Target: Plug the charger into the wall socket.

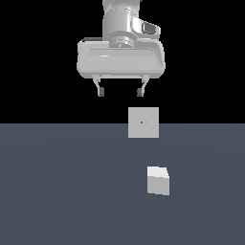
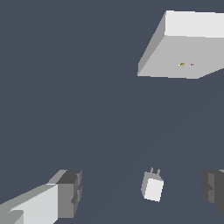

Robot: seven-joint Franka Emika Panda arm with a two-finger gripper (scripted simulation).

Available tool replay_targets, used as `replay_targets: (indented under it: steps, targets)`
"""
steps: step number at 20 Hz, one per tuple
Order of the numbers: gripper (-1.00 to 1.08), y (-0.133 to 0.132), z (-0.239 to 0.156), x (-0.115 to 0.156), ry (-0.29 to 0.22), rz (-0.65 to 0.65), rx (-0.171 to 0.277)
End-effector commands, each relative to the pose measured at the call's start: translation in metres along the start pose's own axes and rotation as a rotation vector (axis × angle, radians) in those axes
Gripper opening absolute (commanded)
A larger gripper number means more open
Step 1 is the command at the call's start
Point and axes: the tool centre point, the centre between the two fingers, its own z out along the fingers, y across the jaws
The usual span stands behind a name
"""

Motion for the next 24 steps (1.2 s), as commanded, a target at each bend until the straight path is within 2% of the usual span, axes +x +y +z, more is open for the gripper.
replay_targets:
  steps: [1, 12, 24]
  targets:
    - [1.00, 0.000, 0.000, 0.000, 0.000, 0.000, 0.000]
    - [1.00, 0.011, 0.017, -0.017, 0.011, 0.037, -0.003]
    - [1.00, 0.043, 0.072, -0.070, 0.045, 0.153, -0.013]
